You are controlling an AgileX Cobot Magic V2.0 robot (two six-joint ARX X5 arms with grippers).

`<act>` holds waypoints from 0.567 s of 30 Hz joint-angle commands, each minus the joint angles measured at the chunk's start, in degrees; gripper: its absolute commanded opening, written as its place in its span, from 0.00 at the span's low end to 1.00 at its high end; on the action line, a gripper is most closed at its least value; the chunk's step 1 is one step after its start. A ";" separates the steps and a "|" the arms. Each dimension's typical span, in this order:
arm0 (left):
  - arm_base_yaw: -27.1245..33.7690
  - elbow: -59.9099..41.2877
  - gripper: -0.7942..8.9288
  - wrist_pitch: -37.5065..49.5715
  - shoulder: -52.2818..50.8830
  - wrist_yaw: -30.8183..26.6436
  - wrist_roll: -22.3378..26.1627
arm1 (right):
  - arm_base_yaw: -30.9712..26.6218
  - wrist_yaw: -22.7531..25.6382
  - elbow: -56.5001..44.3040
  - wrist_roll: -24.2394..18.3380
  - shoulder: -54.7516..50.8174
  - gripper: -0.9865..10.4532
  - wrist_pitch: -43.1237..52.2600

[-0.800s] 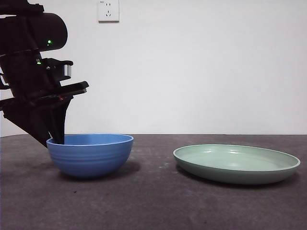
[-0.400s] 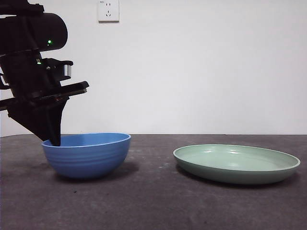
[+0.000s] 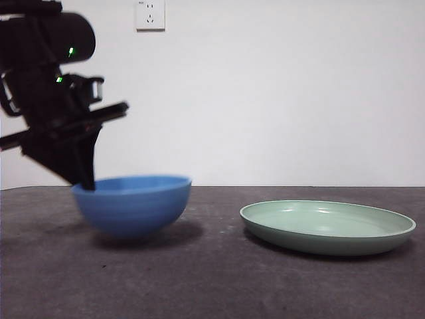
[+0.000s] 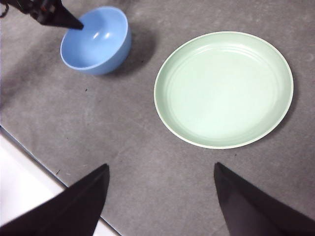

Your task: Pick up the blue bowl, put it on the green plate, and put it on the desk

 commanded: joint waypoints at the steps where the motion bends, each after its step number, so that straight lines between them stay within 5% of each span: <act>1: -2.08 4.52 0.09 -0.44 -1.75 0.46 -1.33 | 0.20 0.00 1.09 1.03 0.35 0.38 0.70; 17: -14.69 18.88 0.09 -0.31 3.87 0.42 -2.84 | 0.20 0.39 1.09 2.51 0.35 0.38 0.98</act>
